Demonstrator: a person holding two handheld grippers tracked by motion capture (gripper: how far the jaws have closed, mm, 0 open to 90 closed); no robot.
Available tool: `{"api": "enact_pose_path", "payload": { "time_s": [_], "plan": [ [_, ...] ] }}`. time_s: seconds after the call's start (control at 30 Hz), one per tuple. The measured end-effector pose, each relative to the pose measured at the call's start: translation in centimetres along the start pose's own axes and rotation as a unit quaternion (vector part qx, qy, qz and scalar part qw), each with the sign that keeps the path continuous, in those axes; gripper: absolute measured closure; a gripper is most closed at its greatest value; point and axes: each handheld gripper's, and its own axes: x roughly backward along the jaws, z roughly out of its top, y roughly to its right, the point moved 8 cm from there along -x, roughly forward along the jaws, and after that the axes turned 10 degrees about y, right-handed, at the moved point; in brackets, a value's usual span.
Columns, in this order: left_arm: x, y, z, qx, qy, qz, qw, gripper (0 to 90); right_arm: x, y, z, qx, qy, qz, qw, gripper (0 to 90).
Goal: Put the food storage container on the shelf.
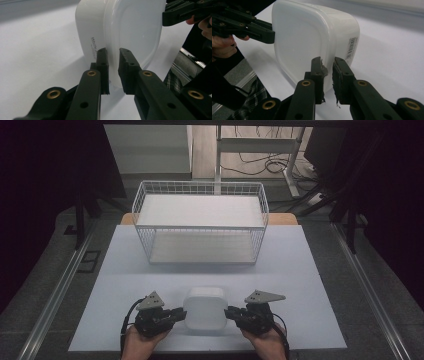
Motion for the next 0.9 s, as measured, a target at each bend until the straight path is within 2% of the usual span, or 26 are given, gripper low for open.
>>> {"api": "enact_pose_path", "payload": {
  "time_s": [0.17, 0.3, 0.53, 0.9],
  "plan": [
    [0.0, -0.3, 1.2, -0.013, 0.014, 0.011, 0.9998, 79.4, -0.2, 0.4, 1.1, 0.01, 0.019, 0.001, 0.9998, 78.3],
    [0.0, -0.5, 1.9, -0.014, 0.02, 0.015, 0.9996, 79.4, -0.5, 0.7, 2.0, 0.019, 0.028, -0.002, 0.9994, 78.2],
    [0.0, -1.3, 3.1, -0.02, 0.027, 0.025, 0.9991, 79.4, -1.2, 1.1, 3.3, 0.028, 0.035, -0.004, 0.999, 78.1],
    [-0.3, -2.3, 5.3, -0.026, 0.039, 0.028, 0.9985, 79.3, -1.7, 1.9, 5.5, 0.035, 0.047, -0.009, 0.9982, 78.1]
  ]
}}
